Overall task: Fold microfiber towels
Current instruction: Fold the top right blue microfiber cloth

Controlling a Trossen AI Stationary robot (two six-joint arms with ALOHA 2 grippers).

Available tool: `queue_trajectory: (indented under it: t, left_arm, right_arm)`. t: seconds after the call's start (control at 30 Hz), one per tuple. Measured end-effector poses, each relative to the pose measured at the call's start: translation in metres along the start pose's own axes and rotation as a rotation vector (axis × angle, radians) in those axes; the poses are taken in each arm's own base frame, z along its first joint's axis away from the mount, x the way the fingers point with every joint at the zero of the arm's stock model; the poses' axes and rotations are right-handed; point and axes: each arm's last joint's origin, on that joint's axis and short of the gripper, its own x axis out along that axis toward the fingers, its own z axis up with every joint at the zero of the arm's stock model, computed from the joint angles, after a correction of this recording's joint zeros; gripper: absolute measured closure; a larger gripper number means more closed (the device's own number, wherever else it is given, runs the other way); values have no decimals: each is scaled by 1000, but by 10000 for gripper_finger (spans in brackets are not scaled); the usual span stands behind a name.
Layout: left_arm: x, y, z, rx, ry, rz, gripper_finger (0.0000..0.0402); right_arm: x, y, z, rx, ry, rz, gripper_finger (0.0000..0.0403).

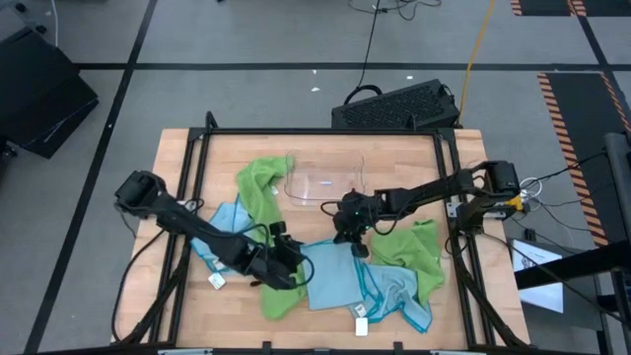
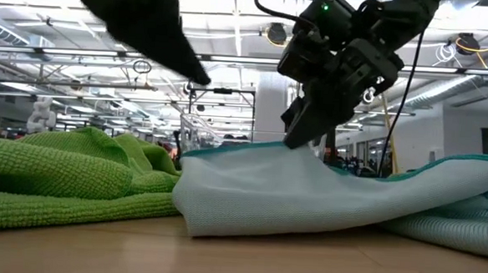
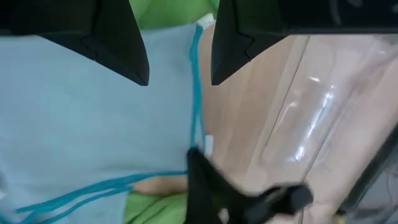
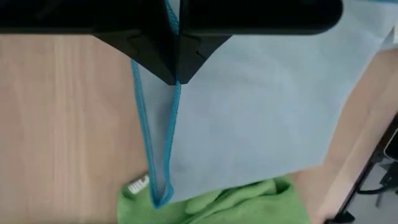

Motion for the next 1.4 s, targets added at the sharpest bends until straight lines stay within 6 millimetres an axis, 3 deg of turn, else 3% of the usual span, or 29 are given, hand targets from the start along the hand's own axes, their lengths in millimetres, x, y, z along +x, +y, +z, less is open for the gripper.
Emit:
queue_trajectory:
  t: [0.23,0.53,0.7,0.87,1.13,1.4]
  left_arm:
    - [16,9,-14,-81,-13,-78,225]
    - [23,14,-24,-109,-21,-109,225]
    - [24,14,-25,-121,-20,-139,225]
    - [25,13,-26,-135,-47,-167,225]
    - [28,15,-43,-182,-82,-207,225]
    - [31,20,-70,-270,-10,-187,225]
  right_arm:
    - [0,-4,-5,38,46,-132,388]
    - [-4,-2,0,37,11,-152,318]
    - [-9,12,5,22,-11,-129,288]
    - [-4,35,5,-16,-18,-116,288]
    - [6,61,-16,-89,-8,-235,316]
    - [10,59,-53,9,-109,-225,330]
